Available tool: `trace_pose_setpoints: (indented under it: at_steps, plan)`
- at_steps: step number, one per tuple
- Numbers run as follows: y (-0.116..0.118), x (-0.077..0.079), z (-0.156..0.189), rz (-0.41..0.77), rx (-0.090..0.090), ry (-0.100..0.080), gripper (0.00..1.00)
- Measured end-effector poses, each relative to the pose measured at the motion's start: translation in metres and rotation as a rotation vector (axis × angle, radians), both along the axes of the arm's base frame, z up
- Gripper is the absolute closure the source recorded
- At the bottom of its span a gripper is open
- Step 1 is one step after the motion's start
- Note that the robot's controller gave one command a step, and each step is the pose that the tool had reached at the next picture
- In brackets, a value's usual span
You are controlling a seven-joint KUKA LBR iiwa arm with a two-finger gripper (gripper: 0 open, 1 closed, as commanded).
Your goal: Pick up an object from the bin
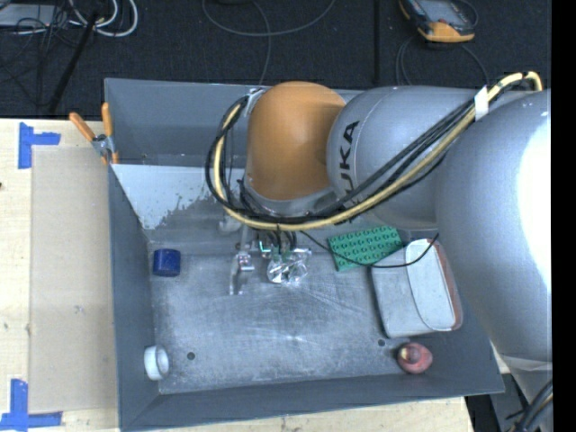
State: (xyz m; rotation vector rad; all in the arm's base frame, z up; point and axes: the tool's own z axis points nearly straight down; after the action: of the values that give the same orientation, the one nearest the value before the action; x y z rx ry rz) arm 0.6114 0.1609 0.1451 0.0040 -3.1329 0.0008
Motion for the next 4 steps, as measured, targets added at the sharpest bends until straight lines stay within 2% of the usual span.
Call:
trace_pose_setpoints:
  at_steps: [1,2,3,4]
  plan:
    - [-0.135,0.012,-0.07,-0.063,0.009,-0.011,0.0]
    - [-0.146,0.009,-0.044,-0.181,0.001,-0.011,0.0]
    - [-0.144,0.002,-0.046,-0.392,-0.001,-0.006,0.0]
    - [-0.141,0.002,-0.07,-0.537,0.001,-0.011,0.0]
